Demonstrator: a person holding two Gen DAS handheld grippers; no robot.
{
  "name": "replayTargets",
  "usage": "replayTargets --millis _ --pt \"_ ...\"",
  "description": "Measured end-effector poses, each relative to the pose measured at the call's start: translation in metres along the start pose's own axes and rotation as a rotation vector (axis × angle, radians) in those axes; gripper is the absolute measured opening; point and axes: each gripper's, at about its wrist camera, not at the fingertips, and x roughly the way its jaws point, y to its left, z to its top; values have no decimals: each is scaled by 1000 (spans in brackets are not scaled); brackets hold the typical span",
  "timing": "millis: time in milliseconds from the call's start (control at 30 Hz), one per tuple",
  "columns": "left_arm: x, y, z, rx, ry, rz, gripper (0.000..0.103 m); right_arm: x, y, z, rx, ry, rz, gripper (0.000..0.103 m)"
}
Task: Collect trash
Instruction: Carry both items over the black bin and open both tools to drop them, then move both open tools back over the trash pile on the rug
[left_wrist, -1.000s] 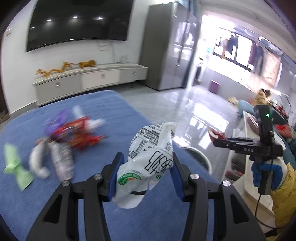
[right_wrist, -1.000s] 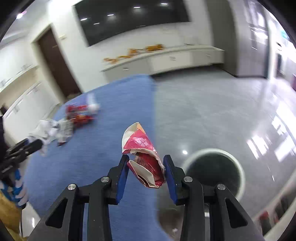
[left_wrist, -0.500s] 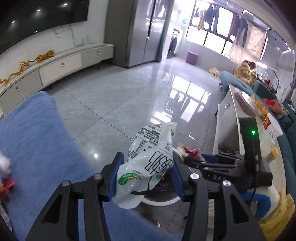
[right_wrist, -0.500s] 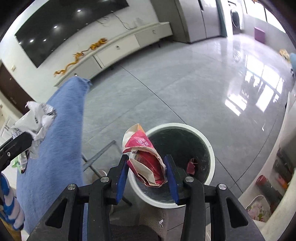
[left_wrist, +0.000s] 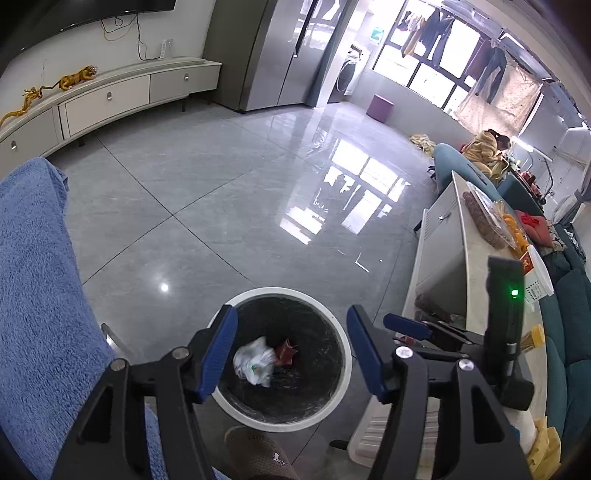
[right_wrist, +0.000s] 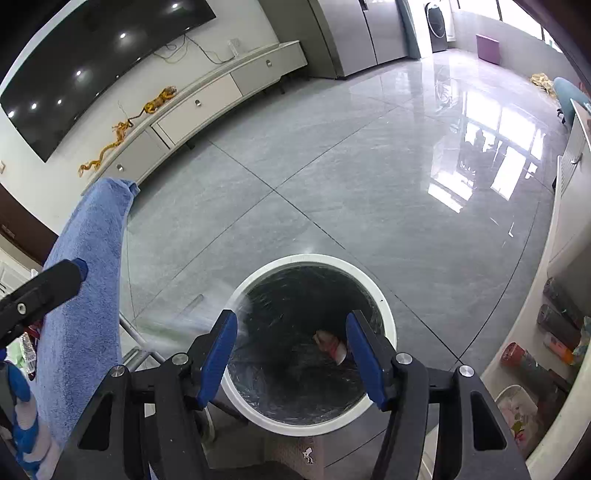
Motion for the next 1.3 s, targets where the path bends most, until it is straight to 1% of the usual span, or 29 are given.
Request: replayTargets --millis 133,300,367,433,533,633,733,867,967,1000,1033,1067,1100,1167,1233,1300 --pt "-16 0 -6 0 -32 23 60 -17 10 1 -20 -41 18 59" --pt "-57 8 -21 -14 -100 58 60 -44 31 2 -73 -107 55 59" --pt "-77 15 -27 -22 -108 78 60 -56 42 2 -88 -134 76 59" --pt "-95 24 -34 -33 -124 93 60 -69 56 0 -108 -159 97 59" --pt "-130 41 -48 -63 -162 137 60 -86 82 -2 -151 -191 136 59" --pt "-163 62 -65 -91 -194 193 60 -96 109 -5 -200 -204 169 59" --pt "-198 91 -87 -145 -229 238 60 -104 142 -10 -260 -209 202 59" --pt "-249 140 -122 -236 -276 313 60 -107 191 -19 -341 -193 262 59" --pt "-280 178 -150 -309 -305 371 60 -105 235 -29 -423 -159 316 59" --pt "-289 190 -157 -330 -313 392 61 -103 250 -32 -452 -147 331 59" --pt "-298 204 -166 -355 -317 420 65 -102 260 -36 -473 -135 345 59" --pt "-308 219 -175 -385 -324 446 67 -99 272 -40 -497 -117 366 59" --pt "-315 230 -183 -408 -331 463 67 -93 290 -44 -532 -89 390 59" --pt "-329 257 -200 -462 -342 506 67 -85 312 -52 -582 -56 397 59" --pt "-336 277 -208 -502 -351 532 67 -70 339 -62 -644 -18 398 59" --pt "-341 300 -215 -548 -359 548 67 -54 362 -69 -685 22 417 59"
